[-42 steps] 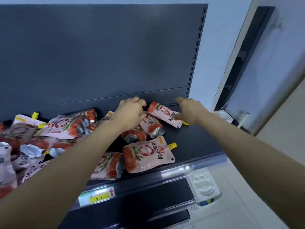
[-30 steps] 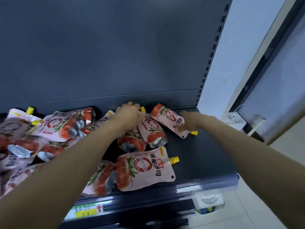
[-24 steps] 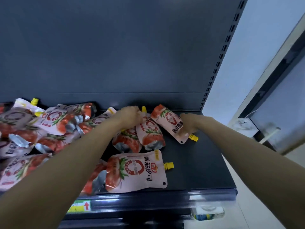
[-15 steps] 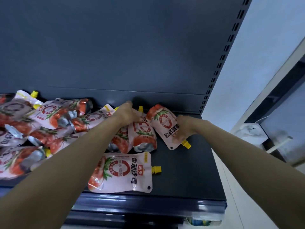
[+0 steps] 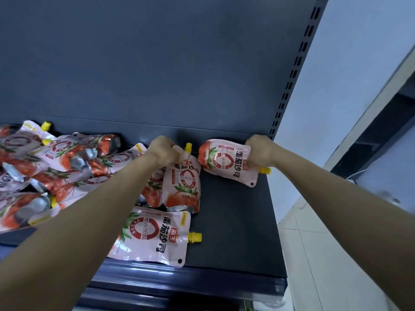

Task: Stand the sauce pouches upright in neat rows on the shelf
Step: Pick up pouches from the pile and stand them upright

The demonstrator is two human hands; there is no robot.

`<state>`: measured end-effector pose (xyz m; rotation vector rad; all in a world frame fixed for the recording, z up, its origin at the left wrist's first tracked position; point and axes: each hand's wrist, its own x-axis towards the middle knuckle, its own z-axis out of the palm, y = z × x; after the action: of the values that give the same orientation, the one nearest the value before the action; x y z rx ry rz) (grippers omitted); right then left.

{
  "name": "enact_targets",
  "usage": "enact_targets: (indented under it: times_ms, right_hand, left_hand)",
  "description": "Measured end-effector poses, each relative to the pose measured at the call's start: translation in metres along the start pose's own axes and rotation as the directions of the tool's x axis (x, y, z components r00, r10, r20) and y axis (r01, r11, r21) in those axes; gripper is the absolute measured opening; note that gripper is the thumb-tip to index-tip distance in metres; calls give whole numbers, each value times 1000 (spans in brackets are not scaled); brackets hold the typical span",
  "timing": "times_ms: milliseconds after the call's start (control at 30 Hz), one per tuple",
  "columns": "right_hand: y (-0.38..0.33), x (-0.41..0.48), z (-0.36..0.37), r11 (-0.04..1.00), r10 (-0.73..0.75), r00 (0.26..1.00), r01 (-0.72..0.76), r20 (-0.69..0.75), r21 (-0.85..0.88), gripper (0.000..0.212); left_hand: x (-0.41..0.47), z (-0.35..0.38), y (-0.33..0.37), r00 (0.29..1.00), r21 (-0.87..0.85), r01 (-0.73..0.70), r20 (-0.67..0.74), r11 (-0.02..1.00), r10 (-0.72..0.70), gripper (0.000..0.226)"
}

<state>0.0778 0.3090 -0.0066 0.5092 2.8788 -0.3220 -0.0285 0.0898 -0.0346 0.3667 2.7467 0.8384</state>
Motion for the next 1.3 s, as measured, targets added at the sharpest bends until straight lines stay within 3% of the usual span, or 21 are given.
enact_targets:
  times_ms: [300, 400, 533, 733, 1067, 1300]
  right_hand:
    - [-13, 4, -47, 995, -99, 951, 94, -294, -30, 15]
    - [-26, 7, -55, 990, -143, 939, 134, -311, -53, 20]
    - [-33, 9, -54, 981, -195, 933, 178, -304, -82, 31]
    - [-26, 12, -59, 963, -238, 936, 262, -259, 59, 38]
    - [-1, 4, -63, 975, -173, 963, 197, -207, 101, 22]
    - [6, 2, -63, 974, -135, 924, 191, -357, 124, 13]
  left_hand:
    - [-21, -14, 18, 997, -19, -79, -4, 997, 79, 16]
    - [-30, -17, 26, 986, -49, -164, -5, 985, 164, 28]
    - [-41, -21, 34, 971, -149, -229, 39, 962, 237, 19]
    - [-48, -10, 47, 947, -311, -299, 16, 902, 320, 26]
    - [-57, 16, 63, 918, -489, -337, 19, 804, 397, 29]
    - [-65, 37, 71, 919, -625, -332, -45, 706, 392, 35]
